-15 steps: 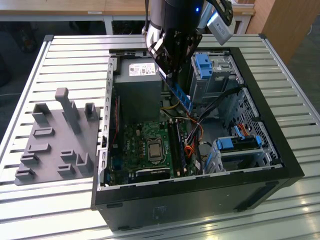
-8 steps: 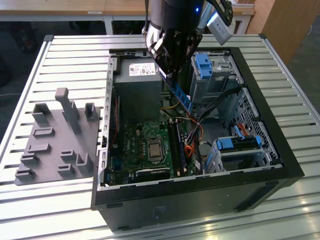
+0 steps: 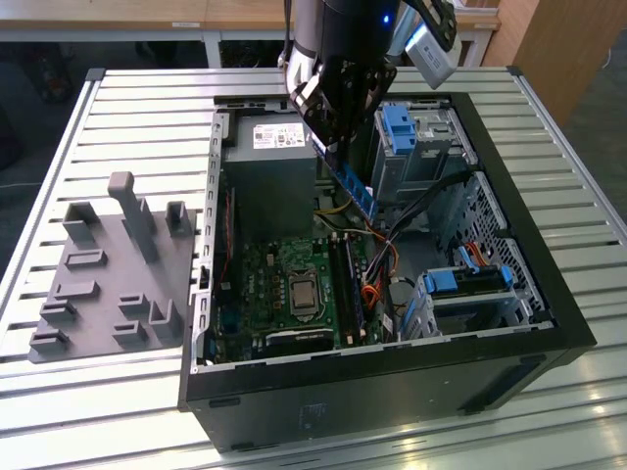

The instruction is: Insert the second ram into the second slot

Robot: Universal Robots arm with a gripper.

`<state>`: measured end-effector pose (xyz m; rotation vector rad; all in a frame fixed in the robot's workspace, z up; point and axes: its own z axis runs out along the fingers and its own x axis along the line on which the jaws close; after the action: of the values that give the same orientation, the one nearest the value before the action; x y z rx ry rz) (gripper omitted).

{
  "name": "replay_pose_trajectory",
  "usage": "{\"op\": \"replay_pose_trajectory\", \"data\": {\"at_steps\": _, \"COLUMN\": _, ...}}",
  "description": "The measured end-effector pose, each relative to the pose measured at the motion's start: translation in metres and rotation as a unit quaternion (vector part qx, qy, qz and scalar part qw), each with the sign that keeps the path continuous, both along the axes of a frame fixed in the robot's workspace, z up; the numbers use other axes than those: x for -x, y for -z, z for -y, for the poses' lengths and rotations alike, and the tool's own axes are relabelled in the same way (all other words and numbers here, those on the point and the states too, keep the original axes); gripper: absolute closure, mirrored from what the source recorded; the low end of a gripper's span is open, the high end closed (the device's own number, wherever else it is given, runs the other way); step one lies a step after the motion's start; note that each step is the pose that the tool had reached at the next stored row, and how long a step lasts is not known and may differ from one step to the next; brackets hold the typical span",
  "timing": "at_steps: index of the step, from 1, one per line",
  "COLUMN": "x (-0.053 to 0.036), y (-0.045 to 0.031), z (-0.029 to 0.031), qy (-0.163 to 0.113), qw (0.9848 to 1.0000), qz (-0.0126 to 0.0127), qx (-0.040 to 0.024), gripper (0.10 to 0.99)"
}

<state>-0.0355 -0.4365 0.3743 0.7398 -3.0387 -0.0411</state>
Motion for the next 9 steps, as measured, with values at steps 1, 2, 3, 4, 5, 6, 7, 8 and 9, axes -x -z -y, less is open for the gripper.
{"op": "replay_pose_trajectory", "data": {"at_steps": 1, "x": 0.0000, "y": 0.0000, "z": 0.0000, "qy": 0.000, "qw": 1.0000, "qz": 0.0000, "qx": 0.0000, "gripper": 0.949}}
{"op": "replay_pose_trajectory", "data": {"at_steps": 2, "x": 0.0000, "y": 0.0000, "z": 0.0000, "qy": 0.001, "qw": 1.0000, "qz": 0.0000, "qx": 0.0000, "gripper": 0.949}}
{"op": "replay_pose_trajectory", "data": {"at_steps": 3, "x": 0.0000, "y": 0.0000, "z": 0.0000, "qy": 0.001, "qw": 1.0000, "qz": 0.0000, "qx": 0.0000, "gripper": 0.949}}
{"op": "replay_pose_trajectory", "data": {"at_steps": 4, "x": 0.0000, "y": 0.0000, "z": 0.0000, "qy": 0.001, "qw": 1.0000, "qz": 0.0000, "qx": 0.0000, "gripper": 0.949}}
{"op": "replay_pose_trajectory", "data": {"at_steps": 5, "x": 0.0000, "y": 0.0000, "z": 0.0000, "qy": 0.001, "qw": 1.0000, "qz": 0.0000, "qx": 0.0000, "gripper": 0.949}}
{"op": "replay_pose_trajectory", "data": {"at_steps": 6, "x": 0.0000, "y": 0.0000, "z": 0.0000, "qy": 0.002, "qw": 1.0000, "qz": 0.0000, "qx": 0.0000, "gripper": 0.949}}
{"op": "replay_pose_trajectory", "data": {"at_steps": 7, "x": 0.0000, "y": 0.0001, "z": 0.0000, "qy": 0.002, "qw": 1.0000, "qz": 0.0000, "qx": 0.0000, "gripper": 0.949}}
{"op": "replay_pose_trajectory", "data": {"at_steps": 8, "x": 0.0000, "y": 0.0000, "z": 0.0000, "qy": 0.002, "qw": 1.0000, "qz": 0.0000, "qx": 0.0000, "gripper": 0.949}}
{"op": "replay_pose_trajectory", "data": {"at_steps": 9, "x": 0.0000, "y": 0.0001, "z": 0.0000, "qy": 0.003, "qw": 1.0000, "qz": 0.0000, "qx": 0.0000, "gripper": 0.949}}
